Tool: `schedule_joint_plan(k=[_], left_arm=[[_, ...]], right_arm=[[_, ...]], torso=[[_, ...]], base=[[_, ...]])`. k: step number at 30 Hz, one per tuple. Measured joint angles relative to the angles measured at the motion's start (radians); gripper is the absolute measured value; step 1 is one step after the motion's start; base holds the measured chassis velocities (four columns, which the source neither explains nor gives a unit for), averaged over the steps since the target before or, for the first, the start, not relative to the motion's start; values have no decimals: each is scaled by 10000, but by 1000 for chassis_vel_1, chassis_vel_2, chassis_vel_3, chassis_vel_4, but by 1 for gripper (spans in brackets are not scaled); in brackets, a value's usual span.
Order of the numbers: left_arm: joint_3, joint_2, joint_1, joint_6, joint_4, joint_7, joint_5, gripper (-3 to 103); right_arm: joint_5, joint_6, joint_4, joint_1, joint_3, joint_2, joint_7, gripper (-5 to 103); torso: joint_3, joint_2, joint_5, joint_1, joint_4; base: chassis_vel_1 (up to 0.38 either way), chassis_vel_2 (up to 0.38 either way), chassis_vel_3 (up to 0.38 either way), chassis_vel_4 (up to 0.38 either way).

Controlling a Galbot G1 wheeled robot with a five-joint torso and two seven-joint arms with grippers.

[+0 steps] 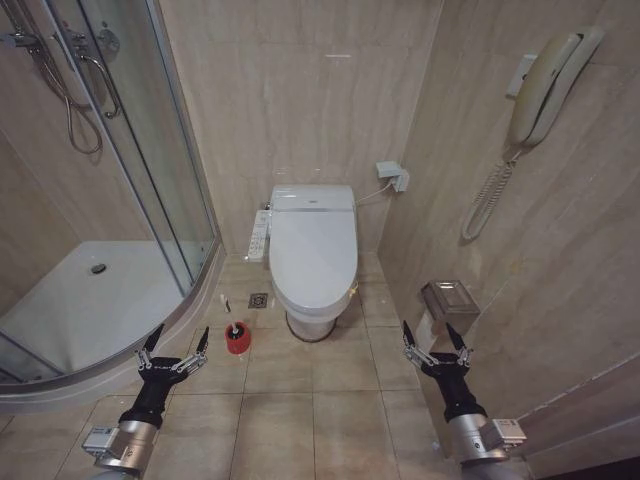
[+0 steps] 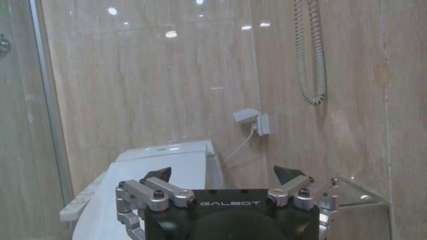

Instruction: Open the toilet lid, clean the toilet bowl with a toilet brush, close the toilet lid, and flush.

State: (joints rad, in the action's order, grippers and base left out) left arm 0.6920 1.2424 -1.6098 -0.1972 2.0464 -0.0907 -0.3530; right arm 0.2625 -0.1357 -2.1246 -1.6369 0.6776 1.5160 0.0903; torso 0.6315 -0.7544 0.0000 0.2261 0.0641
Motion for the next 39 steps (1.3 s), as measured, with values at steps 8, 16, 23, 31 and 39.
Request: schedule_joint_plan(k=[8, 16, 23, 31, 39], left_arm=[[0, 0, 0, 0, 0, 0, 0, 100], [0, 0, 0, 0, 0, 0, 0, 100], [0, 0, 0, 0, 0, 0, 0, 100], [-1, 0, 0, 0, 1, -1, 0, 100], [0, 0, 1, 0, 0, -1, 0, 100]], right_arm=[[3, -25, 14, 0, 9, 18, 48, 100], [-55, -22, 33, -3, 25, 42, 13, 100], [-17, -84, 164, 48, 15, 30, 8, 100], [142, -198, 214, 106, 12, 13, 170, 100], [193, -321, 251, 133, 118, -46, 129, 100]], torso=[[0, 0, 0, 1, 0], [0, 0, 0, 1, 0], [0, 0, 0, 0, 0], [-1, -2, 0, -2, 1], [1, 1, -1, 3, -1]], base=[[0, 0, 0, 0], [0, 0, 0, 0], [0, 0, 0, 0], [-111, 104, 117, -102], [-210, 234, 236, -218]])
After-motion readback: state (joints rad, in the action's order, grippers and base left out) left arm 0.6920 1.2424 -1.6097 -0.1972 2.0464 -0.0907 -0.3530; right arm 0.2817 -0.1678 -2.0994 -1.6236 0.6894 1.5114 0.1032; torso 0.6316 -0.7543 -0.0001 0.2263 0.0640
